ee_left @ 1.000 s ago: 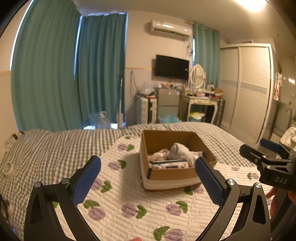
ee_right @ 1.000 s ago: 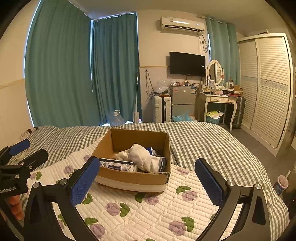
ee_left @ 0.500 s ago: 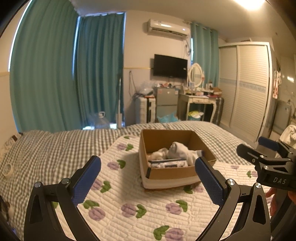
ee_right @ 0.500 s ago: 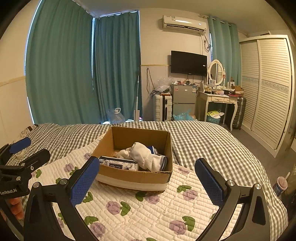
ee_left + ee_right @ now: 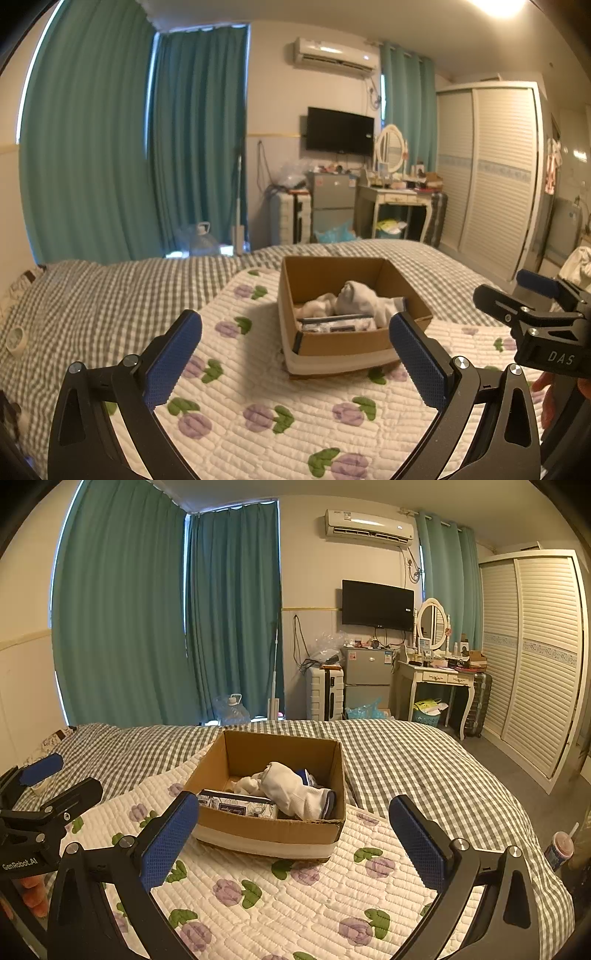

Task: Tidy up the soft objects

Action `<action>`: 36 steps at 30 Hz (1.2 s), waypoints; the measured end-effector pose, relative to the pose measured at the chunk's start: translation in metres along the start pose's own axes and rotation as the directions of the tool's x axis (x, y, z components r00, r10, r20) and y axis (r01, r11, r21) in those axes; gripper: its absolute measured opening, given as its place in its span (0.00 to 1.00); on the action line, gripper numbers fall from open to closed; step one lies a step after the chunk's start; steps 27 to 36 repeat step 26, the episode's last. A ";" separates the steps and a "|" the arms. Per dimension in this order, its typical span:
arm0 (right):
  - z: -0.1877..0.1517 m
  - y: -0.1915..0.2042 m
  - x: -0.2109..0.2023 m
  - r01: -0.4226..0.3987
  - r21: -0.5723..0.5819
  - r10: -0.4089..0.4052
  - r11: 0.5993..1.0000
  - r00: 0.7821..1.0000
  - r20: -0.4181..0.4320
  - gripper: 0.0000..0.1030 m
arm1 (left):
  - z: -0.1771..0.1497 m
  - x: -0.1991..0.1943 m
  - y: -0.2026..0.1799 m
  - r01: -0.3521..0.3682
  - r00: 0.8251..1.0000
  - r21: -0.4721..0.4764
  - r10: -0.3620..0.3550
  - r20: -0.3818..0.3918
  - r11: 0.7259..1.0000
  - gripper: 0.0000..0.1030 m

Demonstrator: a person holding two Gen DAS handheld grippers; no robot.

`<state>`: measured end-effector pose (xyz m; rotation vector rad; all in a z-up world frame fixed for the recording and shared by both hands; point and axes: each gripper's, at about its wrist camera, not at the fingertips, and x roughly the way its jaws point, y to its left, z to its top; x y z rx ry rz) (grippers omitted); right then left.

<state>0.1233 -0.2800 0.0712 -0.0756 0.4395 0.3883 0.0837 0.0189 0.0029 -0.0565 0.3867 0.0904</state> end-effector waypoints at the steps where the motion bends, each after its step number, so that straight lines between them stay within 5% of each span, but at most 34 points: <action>1: 0.000 0.000 0.000 0.001 -0.001 -0.001 1.000 1.000 0.001 1.00 | 0.000 0.000 0.000 -0.002 1.000 -0.001 0.002 0.000 1.000 1.00; 36: -0.002 0.000 0.000 -0.001 0.001 0.001 1.000 1.000 -0.006 1.00 | 0.000 0.003 0.006 0.007 1.000 0.000 -0.007 -0.002 1.000 1.00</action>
